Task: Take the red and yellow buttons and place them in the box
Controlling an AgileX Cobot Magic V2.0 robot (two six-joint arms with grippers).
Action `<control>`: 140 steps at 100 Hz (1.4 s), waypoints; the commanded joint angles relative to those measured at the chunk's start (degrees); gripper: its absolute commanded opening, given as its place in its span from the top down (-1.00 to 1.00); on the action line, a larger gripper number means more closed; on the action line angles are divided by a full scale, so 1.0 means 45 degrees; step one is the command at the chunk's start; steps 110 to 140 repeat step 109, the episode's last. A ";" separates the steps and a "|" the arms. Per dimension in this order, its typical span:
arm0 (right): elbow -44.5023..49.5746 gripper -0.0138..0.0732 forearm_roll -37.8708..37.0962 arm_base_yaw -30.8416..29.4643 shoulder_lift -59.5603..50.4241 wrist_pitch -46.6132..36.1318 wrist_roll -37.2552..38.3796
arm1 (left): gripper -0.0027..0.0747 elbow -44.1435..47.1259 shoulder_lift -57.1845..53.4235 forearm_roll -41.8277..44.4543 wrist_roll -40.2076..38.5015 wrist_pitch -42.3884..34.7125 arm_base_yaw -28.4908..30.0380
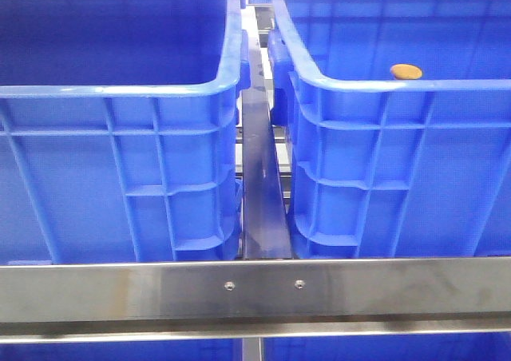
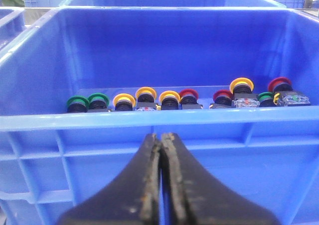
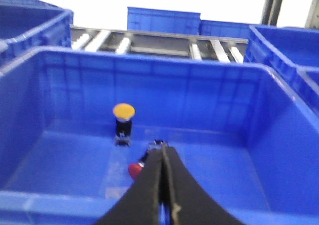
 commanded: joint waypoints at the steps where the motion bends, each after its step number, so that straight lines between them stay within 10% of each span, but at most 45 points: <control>1: 0.0152 0.84 -0.0155 -0.0220 -0.0181 -0.1266 0.0107 | 0.98 0.0653 -0.0363 -0.0103 -0.0142 -0.1034 0.0038; 40: 0.2112 0.84 -0.0772 -0.0959 -0.4359 0.0288 0.1180 | 0.98 0.0653 -0.0363 -0.0103 -0.0142 -0.1034 0.0038; 140: 0.2112 0.84 -0.0804 -0.0914 -0.4246 0.1484 0.1168 | 0.98 0.0653 -0.0363 -0.0103 -0.0142 -0.0985 0.0038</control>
